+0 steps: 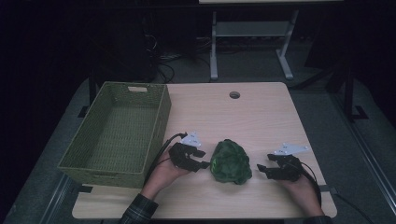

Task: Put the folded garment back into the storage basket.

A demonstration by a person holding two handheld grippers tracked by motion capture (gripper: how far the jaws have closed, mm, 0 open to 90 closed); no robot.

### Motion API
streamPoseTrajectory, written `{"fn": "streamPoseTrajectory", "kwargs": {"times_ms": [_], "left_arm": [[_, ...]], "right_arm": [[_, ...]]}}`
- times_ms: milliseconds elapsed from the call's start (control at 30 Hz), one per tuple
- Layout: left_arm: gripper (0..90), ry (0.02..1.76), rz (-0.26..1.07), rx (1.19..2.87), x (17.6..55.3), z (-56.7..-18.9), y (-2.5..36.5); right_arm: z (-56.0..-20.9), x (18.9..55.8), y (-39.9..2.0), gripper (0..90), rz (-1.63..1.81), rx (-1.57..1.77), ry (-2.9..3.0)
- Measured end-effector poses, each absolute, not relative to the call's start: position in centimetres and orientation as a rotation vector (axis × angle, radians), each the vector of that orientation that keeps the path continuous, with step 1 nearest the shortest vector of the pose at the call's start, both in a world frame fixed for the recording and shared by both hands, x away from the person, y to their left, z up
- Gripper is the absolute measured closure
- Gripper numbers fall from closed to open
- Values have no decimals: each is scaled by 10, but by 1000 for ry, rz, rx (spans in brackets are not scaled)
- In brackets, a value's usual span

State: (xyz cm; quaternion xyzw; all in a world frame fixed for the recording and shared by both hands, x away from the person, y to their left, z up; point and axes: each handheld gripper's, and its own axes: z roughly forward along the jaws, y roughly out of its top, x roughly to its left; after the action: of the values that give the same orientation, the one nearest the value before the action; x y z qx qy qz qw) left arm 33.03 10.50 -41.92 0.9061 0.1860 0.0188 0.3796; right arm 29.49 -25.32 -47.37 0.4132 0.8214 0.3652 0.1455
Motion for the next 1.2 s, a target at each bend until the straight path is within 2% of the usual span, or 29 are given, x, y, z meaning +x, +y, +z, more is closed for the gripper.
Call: {"fn": "streamPoseTrajectory", "kwargs": {"times_ms": [67, 100, 133, 233, 433, 767, 1200], "left_arm": [[405, 465, 50, 2316, 329, -415, 105], [405, 457, 43, 2316, 329, -413, 106], [356, 450, 36, 2317, 328, -410, 105], [290, 412, 16, 2332, 329, -403, 102], [191, 341, -11, 2370, 331, -400, 83], [143, 249, -36, 2455, 333, -410, 49], [143, 213, -20, 2549, 332, -434, 31]], "right_arm": [[-475, 296, -254, 295, 1034, 1206, 2357], [-476, 298, -255, 270, 1015, 1217, 2352], [-477, 299, -255, 249, 1009, 1229, 2339], [-481, 301, -255, 126, 999, 1229, 2311], [-483, 302, -254, 118, 1004, 1237, 2298], [-483, 302, -255, 121, 999, 1248, 2292], [-482, 302, -256, 130, 994, 1251, 2281]]}}
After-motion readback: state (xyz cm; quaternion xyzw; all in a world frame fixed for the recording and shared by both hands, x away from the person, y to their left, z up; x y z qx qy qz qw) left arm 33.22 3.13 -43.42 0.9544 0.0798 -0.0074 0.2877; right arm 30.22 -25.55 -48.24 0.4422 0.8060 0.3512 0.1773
